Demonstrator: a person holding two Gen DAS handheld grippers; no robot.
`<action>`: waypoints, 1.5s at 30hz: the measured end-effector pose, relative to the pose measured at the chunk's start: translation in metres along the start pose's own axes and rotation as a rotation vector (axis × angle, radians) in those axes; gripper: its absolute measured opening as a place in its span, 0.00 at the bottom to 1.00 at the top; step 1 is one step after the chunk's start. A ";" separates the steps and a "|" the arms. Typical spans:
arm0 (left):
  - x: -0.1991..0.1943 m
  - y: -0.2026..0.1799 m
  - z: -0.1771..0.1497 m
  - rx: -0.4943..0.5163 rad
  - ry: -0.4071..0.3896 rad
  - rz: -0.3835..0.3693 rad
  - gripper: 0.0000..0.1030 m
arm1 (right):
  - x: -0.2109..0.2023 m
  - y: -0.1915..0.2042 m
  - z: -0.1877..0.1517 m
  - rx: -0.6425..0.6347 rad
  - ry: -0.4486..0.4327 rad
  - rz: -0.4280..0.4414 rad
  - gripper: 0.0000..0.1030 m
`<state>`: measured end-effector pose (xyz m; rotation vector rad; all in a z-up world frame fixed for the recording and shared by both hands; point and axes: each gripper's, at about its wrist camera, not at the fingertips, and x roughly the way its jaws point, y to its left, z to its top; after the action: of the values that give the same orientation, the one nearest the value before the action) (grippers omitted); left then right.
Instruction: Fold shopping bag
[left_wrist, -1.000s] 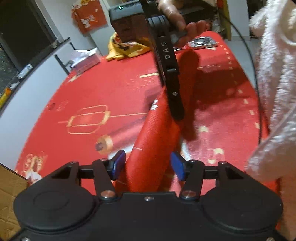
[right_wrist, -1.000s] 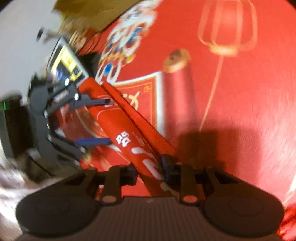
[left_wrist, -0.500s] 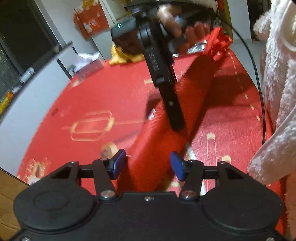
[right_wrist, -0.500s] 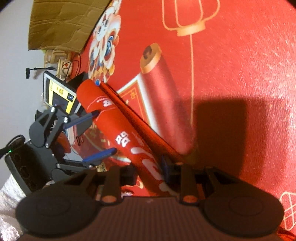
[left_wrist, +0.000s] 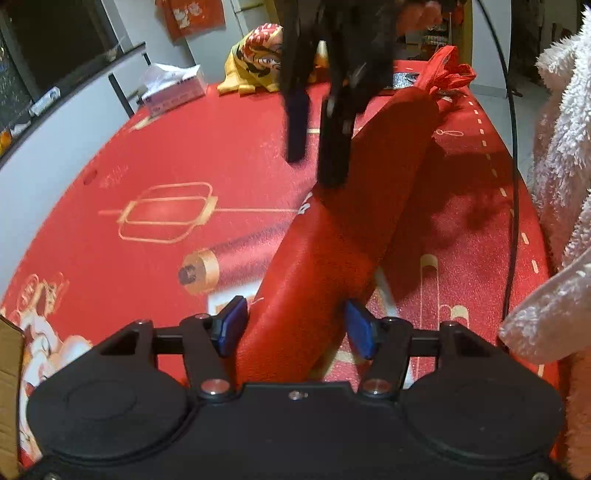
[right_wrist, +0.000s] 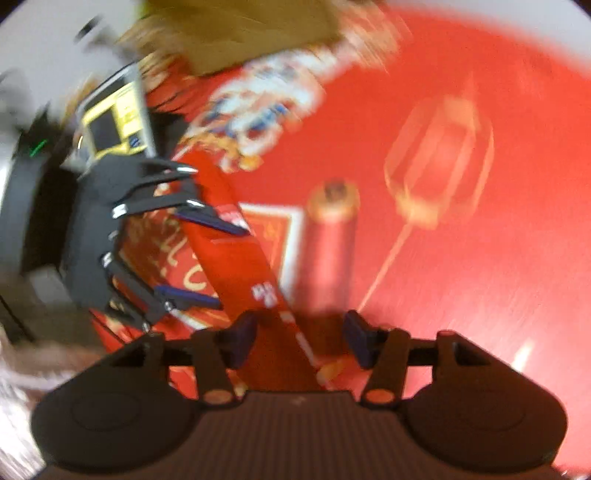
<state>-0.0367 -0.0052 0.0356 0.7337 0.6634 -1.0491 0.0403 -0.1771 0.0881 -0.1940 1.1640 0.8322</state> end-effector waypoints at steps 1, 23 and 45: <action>0.001 0.000 -0.001 -0.004 0.004 -0.005 0.58 | -0.006 0.013 0.002 -0.077 -0.020 -0.024 0.51; -0.025 -0.009 -0.010 0.008 -0.048 0.110 0.67 | 0.049 0.057 -0.050 -0.422 0.056 -0.161 0.26; -0.063 0.021 -0.009 -0.489 -0.204 0.268 0.79 | 0.040 0.032 -0.037 -0.108 -0.107 -0.120 0.25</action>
<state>-0.0410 0.0413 0.0834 0.2738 0.5937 -0.6657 -0.0019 -0.1560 0.0469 -0.3021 0.9985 0.7905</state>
